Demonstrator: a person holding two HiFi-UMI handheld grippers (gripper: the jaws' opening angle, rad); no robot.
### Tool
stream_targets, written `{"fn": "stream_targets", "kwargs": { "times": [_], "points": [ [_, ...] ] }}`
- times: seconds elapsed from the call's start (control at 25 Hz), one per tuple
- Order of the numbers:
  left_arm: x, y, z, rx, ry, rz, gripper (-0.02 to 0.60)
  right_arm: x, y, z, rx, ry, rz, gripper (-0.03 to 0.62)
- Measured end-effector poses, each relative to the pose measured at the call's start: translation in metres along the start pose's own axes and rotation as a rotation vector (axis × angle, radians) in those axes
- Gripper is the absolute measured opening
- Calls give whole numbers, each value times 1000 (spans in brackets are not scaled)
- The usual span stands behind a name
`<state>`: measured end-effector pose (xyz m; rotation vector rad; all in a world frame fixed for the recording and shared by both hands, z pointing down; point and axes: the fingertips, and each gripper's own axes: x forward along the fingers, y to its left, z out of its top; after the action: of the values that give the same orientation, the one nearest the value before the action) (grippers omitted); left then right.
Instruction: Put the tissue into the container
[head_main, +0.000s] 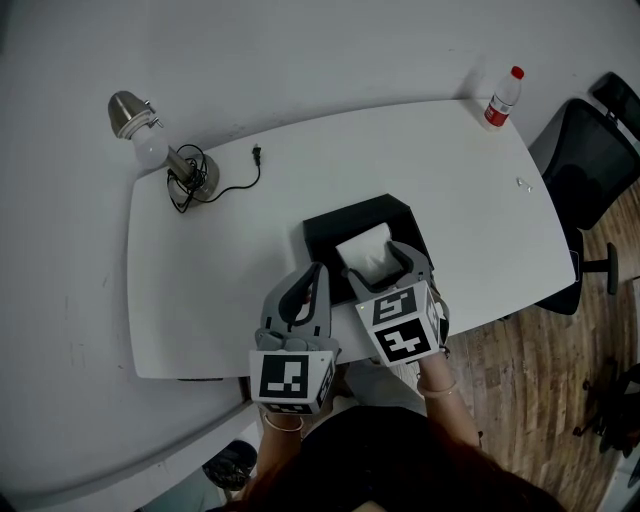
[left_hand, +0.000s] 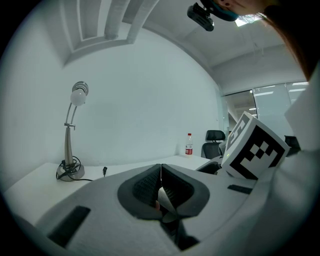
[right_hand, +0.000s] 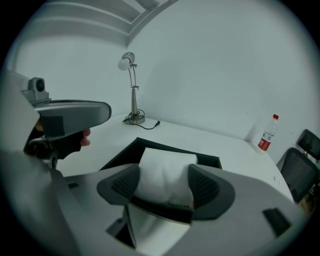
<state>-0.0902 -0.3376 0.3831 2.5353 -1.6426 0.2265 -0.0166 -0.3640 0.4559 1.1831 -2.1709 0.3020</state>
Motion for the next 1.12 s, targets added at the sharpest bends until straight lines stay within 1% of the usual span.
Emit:
{"fn": "stream_targets", "kwargs": {
  "times": [0.4, 0.64, 0.8, 1.12],
  "points": [
    [2, 7, -3, -6, 7, 6, 28, 14, 5, -8, -23, 91, 25, 328],
    [1, 9, -5, -9, 11, 10, 28, 20, 5, -14, -45, 152, 22, 328],
    [0, 12, -5, -10, 12, 15, 28, 23, 5, -16, -41, 183, 33, 328],
    [-6, 13, -4, -8, 12, 18, 28, 24, 4, -17, -35, 210, 37, 328]
  ]
}}
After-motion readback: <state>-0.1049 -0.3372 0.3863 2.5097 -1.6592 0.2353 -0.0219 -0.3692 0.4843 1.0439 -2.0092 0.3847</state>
